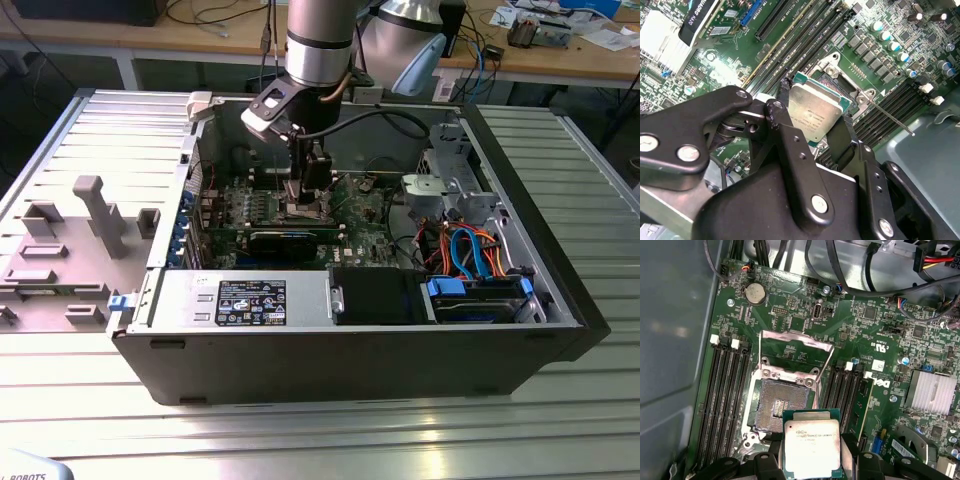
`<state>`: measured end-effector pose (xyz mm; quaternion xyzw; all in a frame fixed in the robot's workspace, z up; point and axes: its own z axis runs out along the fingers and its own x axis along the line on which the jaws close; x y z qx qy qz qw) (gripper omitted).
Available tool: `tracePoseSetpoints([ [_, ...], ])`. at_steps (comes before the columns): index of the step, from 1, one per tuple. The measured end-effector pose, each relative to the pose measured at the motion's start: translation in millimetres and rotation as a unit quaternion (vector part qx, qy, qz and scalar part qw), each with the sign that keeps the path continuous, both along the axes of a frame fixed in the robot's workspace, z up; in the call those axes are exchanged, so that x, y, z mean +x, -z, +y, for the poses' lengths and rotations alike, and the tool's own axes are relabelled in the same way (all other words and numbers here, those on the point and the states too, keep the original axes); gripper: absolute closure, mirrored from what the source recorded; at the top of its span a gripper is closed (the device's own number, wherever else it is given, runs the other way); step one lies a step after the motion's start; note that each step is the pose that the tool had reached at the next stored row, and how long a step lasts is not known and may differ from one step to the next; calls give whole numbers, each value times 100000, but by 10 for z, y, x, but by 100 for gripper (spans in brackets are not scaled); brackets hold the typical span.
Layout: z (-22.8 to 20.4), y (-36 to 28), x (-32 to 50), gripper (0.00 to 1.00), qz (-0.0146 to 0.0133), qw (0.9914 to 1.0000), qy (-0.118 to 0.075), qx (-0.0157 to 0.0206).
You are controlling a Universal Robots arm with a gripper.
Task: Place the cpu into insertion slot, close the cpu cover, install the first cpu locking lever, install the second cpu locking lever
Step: 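Place the cpu into insertion slot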
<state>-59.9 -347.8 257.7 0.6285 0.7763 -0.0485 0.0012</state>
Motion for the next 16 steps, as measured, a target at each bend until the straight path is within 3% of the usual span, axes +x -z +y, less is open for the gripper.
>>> tracePoseSetpoints([
  [16,0,0,0,45,-1,99991,1318,5],
])
